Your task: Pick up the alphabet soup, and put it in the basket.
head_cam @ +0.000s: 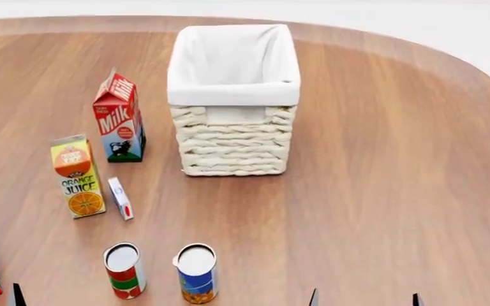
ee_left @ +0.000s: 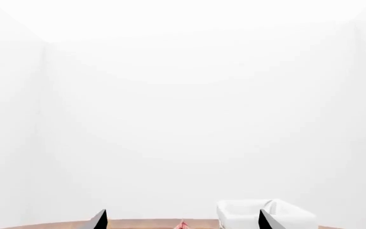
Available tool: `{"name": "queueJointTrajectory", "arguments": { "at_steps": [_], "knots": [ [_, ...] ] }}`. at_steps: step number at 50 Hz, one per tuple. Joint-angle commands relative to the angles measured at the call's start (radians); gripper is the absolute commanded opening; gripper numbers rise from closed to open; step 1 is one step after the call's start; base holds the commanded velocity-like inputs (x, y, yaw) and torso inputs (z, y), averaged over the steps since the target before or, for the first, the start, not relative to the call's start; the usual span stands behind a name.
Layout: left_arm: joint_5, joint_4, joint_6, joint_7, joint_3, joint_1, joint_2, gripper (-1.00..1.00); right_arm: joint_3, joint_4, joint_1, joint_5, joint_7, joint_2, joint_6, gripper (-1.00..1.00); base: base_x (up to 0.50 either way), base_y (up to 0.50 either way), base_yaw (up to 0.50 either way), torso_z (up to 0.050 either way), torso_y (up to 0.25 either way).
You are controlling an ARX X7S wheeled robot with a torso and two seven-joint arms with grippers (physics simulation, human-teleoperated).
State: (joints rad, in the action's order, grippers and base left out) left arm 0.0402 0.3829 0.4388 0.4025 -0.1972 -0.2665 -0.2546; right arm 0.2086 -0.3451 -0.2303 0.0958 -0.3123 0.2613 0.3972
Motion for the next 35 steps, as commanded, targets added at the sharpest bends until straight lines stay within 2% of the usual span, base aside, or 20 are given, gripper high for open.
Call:
{"name": "queueJointTrajectory", "arguments": {
  "at_steps": [1,35],
  "knots": [
    [0.002,0.002,-0.001,0.007,-0.005,0.000,-0.004,1.00,0.006,0.000,-0.001,0.005,-0.001,0.005,0.006,1.00,0.18,-0.03,0.00,0.000,0.000],
    [-0.001,0.003,0.003,0.025,-0.015,0.003,-0.017,1.00,0.023,0.012,0.006,-0.001,-0.011,0.016,0.022,1.00,0.18,-0.01,0.00,0.000,0.000]
  ]
}}
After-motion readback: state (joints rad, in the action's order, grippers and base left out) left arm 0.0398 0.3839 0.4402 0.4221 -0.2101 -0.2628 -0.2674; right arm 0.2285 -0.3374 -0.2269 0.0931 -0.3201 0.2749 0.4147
